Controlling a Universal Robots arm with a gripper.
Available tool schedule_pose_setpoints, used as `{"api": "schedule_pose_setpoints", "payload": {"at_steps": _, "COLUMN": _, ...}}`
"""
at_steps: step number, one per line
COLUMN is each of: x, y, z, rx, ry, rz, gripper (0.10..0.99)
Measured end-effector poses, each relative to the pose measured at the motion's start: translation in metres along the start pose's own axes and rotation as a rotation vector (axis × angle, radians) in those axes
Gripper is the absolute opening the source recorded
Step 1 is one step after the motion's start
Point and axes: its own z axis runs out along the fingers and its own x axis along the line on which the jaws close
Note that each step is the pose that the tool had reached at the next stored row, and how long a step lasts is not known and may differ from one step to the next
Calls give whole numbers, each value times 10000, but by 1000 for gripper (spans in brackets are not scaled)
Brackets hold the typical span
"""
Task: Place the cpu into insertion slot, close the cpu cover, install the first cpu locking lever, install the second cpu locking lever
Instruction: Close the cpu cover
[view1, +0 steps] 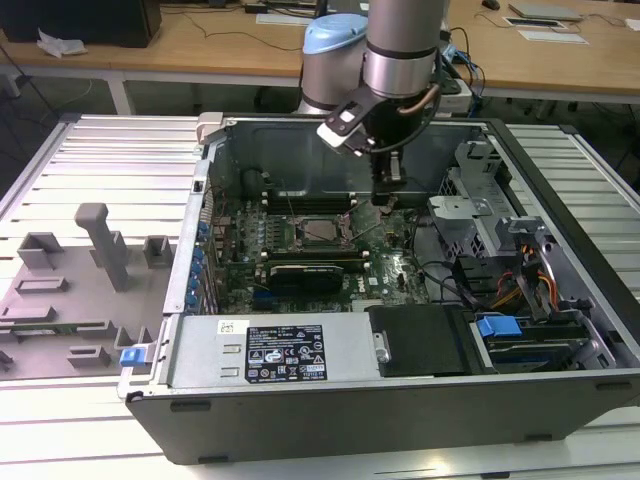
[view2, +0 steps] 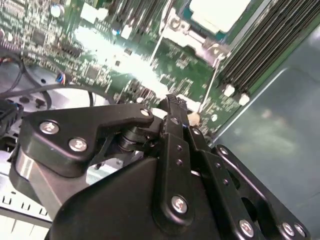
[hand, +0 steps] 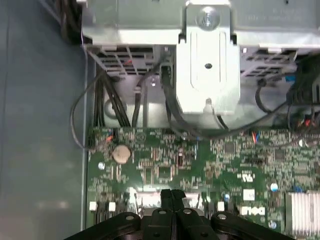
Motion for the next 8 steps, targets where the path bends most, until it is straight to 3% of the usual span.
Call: {"api": "schedule_pose_setpoints", "payload": {"at_steps": 8, "x": -3, "y": 205, "z": 89, "rx": 257, "ry": 3, "rz": 1, "gripper": 106}}
